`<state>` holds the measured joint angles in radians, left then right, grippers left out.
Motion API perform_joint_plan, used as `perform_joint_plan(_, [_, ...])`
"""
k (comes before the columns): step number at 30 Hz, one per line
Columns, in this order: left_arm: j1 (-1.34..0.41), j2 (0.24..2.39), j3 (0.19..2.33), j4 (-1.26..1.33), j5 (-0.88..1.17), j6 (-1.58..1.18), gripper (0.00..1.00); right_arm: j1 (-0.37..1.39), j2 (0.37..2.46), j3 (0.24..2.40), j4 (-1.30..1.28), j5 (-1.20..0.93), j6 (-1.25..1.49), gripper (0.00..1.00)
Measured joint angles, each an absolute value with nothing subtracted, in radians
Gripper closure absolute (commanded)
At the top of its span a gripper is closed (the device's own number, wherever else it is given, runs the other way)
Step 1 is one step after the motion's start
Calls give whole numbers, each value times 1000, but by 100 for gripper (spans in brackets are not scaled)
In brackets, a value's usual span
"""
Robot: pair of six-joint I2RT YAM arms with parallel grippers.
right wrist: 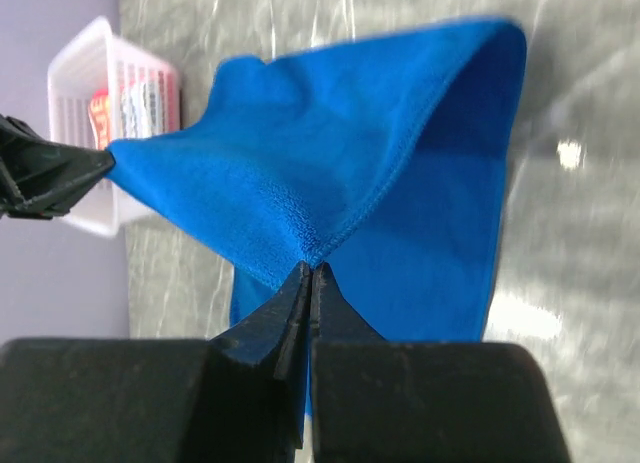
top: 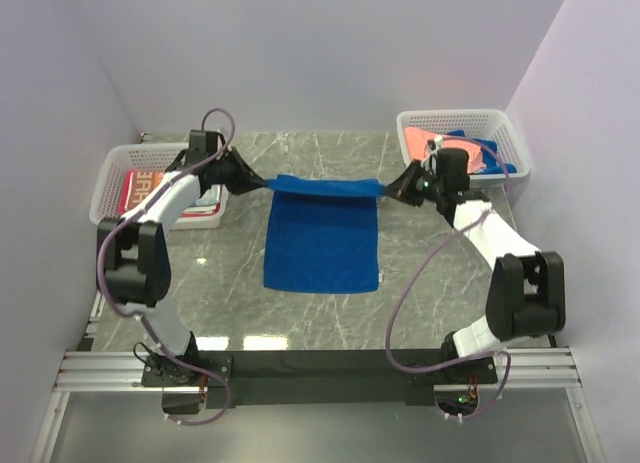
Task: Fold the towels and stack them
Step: Fold the towel
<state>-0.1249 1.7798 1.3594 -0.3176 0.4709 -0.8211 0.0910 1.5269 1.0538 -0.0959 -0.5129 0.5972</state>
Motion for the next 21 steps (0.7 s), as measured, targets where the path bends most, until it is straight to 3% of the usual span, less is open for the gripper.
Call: perform_joint_plan(21, [-187, 1334, 757, -319, 398, -805, 99, 157, 1096, 541, -136, -527, 617, 100])
